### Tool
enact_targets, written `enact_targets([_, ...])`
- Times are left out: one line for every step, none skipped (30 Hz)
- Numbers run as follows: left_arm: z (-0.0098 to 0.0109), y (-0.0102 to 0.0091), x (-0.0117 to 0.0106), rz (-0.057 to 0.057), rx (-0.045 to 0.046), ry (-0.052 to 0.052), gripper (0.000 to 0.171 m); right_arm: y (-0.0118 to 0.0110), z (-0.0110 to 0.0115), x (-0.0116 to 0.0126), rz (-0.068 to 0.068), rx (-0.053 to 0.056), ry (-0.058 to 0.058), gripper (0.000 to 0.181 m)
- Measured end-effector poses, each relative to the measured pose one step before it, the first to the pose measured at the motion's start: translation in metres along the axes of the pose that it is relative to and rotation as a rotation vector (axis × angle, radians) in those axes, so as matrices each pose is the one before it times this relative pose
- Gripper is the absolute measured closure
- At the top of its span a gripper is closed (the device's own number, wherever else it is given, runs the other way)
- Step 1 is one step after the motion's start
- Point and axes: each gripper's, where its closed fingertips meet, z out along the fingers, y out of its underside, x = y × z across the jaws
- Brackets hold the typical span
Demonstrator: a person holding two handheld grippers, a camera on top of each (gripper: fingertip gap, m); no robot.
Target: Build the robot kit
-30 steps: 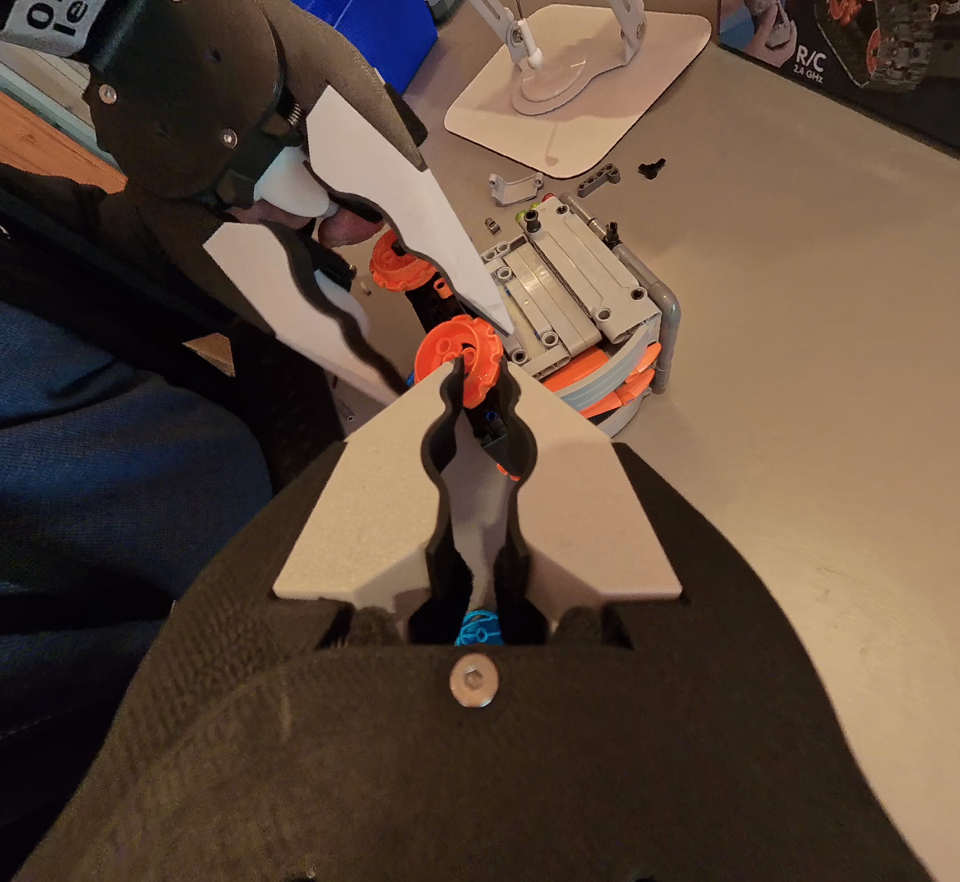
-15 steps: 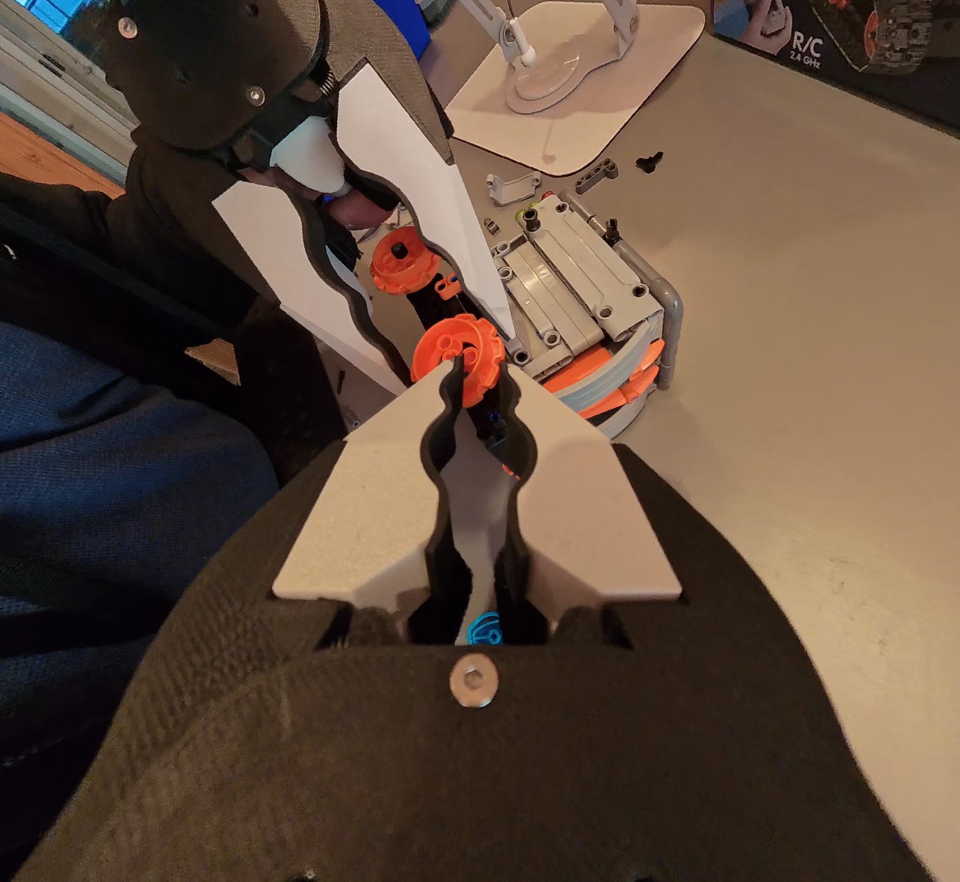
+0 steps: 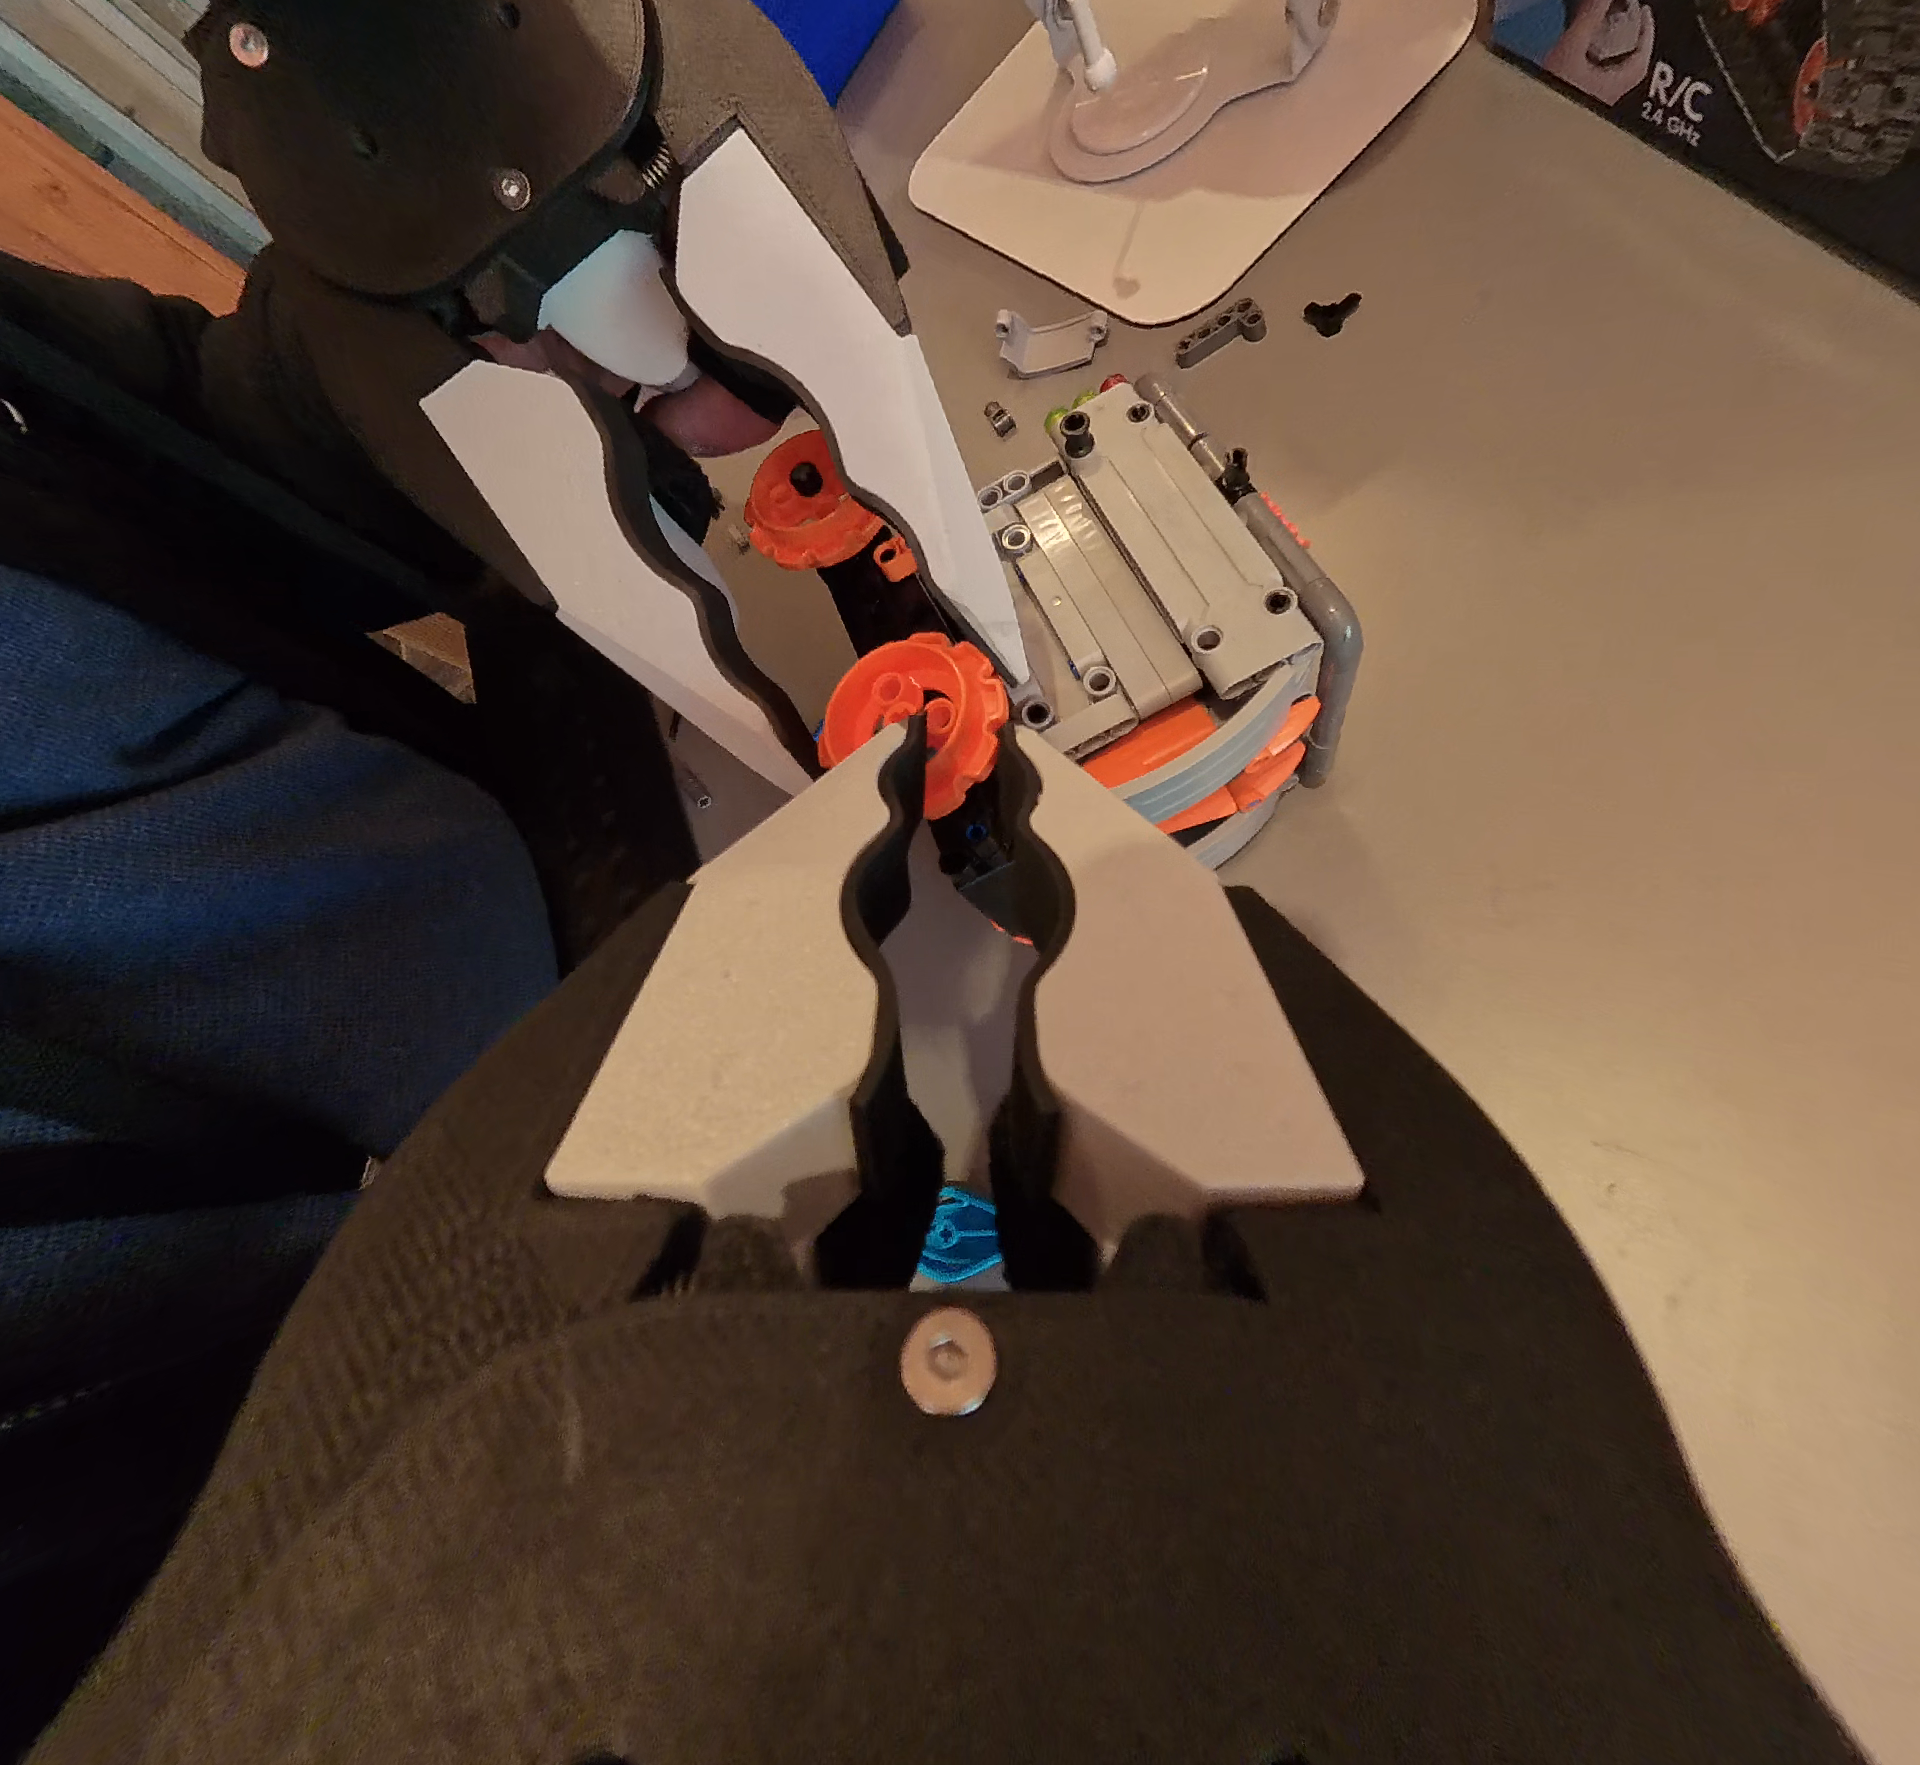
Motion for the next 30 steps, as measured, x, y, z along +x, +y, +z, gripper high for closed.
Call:
enact_targets([-0.00018, -0.00028, -0.00058, -0.0014, 0.00532, -0.0118, 0.13, -0.00031, 0.00011, 0.00025, -0.0013, -0.002, -0.0051, 0.17])
enact_targets([0.00023, 0.00061, -0.00022, -0.0002, -0.00351, -0.0103, 0.13, 0.00039, 0.00052, 0.0002, -0.0009, -0.0055, -0.0067, 0.17])
enact_targets([0.00046, 0.00042, -0.00031, -0.0021, -0.00387, -0.0119, 0.13, -0.00007, 0.00023, 0.0005, -0.0004, -0.0029, -0.0062, 0.17])
enact_targets([0.00024, -0.00021, -0.00053, -0.0051, 0.001, -0.0122, 0.131, -0.00008, -0.00001, 0.00014, -0.001, -0.0027, -0.0076, 0.17])
enact_targets([-0.00004, 0.00012, 0.00044, -0.0023, -0.00301, -0.0075, 0.13, 0.00036, 0.00003, -0.00028, -0.0009, -0.0051, -0.0107, 0.17])
enact_targets([-0.00005, 0.0001, 0.00056, -0.0047, -0.00273, -0.0068, 0.131, 0.00036, 0.00003, -0.00045, -0.0008, -0.0051, -0.0103, 0.17])
enact_targets([0.00005, -0.00006, 0.00024, -0.0027, -0.00004, -0.0088, 0.13, 0.00023, -0.00005, -0.0004, -0.0008, -0.0049, -0.0103, 0.17])
enact_targets([0.0001, -0.00008, 0.00055, -0.0001, 0.00155, -0.007, 0.13, 0.00035, -0.00009, -0.00041, -0.0017, -0.0048, -0.0111, 0.17])
enact_targets([-0.00025, 0.00027, 0.00067, -0.0012, -0.00109, -0.0053, 0.13, 0.00023, 0.00018, -0.00064, -0.0029, -0.0045, -0.0107, 0.17])
enact_targets([-0.00047, 0.00036, 0.00077, -0.0023, -0.00175, -0.0028, 0.13, 0.00007, -0.00001, -0.00041, -0.0034, -0.0034, -0.0085, 0.17])
enact_targets([-0.00032, -0.00006, 0.00146, -0.0027, 0.0017, 0.0034, 0.128, -0.00014, -0.00001, -0.00027, -0.0033, -0.0031, -0.0078, 0.17])
enact_targets([-0.0006, -0.00021, 0.00125, -0.0034, 0.00317, 0.0031, 0.125, -0.00026, 0.00008, -0.00009, -0.0009, -0.0016, -0.0089, 0.17])
enact_targets([-0.00055, 0.00017, 0.00061, 0.001, 0.00012, -0.0031, 0.124, -0.00008, 0.00036, -0.00021, -0.0014, -0.0023, -0.0096, 0.17])
enact_targets([-0.00036, 0.00105, 0.00012, 0.0018, -0.00509, -0.004, 0.124, -0.00011, 0.00071, -0.00048, -0.0029, -0.0023, -0.0085, 0.17])
enact_targets([-0.00037, 0.00089, 0.00006, 0.0014, -0.00314, -0.0028, 0.124, -0.00033, 0.00089, -0.00028, -0.0023, -0.0016, -0.0071, 0.17])
enact_targets([-0.00074, 0.00067, -0.00056, -0.001, -0.00187, -0.0043, 0.124, -0.00045, 0.00085, -0.00017, -0.0007, -0.0005, -0.0061, 0.17])
enact_targets([-0.00075, 0.00069, -0.00065, -0.0004, -0.002, -0.0047, 0.126, -0.00042, 0.00075, -0.00021, -0.001, -0.0012, -0.0062, 0.17])
enact_targets([-0.00061, 0.00042, -0.00025, -0.0001, 0.00014, -0.0032, 0.126, -0.00053, 0.0005, -0.0001, -0.0016, -0.0015, -0.0045, 0.17])
enact_targets([-0.00039, 0.00062, -0.0008, -0.0003, -0.00002, -0.0065, 0.127, -0.0006, 0.00057, -0.00005, -0.0011, -0.0015, -0.0041, 0.17])
enact_targets([-0.00017, 0.00085, -0.00184, 0.0016, -0.00033, -0.0123, 0.131, -0.00026, 0.00061, -0.00007, -0.0012, -0.0015, -0.0035, 0.17])
enact_targets([-0.00011, 0.00026, -0.00052, -0.006, 0.00303, -0.0038, 0.131, -0.00049, 0.00042, 0.00037, 0.0007, 0.0005, -0.0026, 0.17])
enact_targets([-0.00031, 0.00008, -0.00075, -0.0063, 0.00258, -0.0076, 0.131, -0.00066, 0.0003, 0.00052, 0.001, 0.0026, -0.0006, 0.17])
enact_targets([0.00006, 0.00013, -0.00073, -0.0028, 0.00292, -0.0084, 0.131, -0.00027, 0.00005, 0.00045, -0.0013, 0.0015, 0.0029, 0.17])
enact_targets([0.0002, -0.0002, 0.00001, -0.0041, 0.00379, -0.0032, 0.131, -0.00009, -0.00024, 0.00043, -0.0011, 0.0006, 0.0061, 0.169])
enact_targets([0.00014, -0.00014, -0.00009, -0.0041, 0.00186, -0.0022, 0.131, -0.00022, -0.00073, 0.00078, -0.0016, 0.0033, 0.0104, 0.167])
enact_targets([0.00039, -0.00009, -0.00024, -0.0025, 0.00004, -0.0022, 0.131, 0.00034, -0.00136, 0.00025, -0.0046, 0.0029, 0.0102, 0.166])
enact_targets([0.00049, -0.00007, -0.00013, -0.0031, -0.00112, -0.0031, 0.131, 0.00058, -0.00184, -0.00062, -0.0084, 0.0026, 0.0081, 0.165])
enact_targets([0.00035, 0.0, 0.00034, 0.0037, -0.00354, -0.0013, 0.131, 0.00017, -0.00201, -0.00039, -0.0078, 0.0054, 0.012, 0.163])
enact_targets([0.00023, -0.00001, 0.00035, 0.0066, -0.00195, -0.0025, 0.131, 0.00049, -0.00172, -0.00025, -0.0058, 0.0034, 0.0138, 0.161])
enact_targets([0.00007, -0.00038, 0.00018, 0.0008, 0.00078, -0.0023, 0.131, 0.00112, -0.00139, 0.00044, -0.003, 0.0001, 0.0175, 0.16])
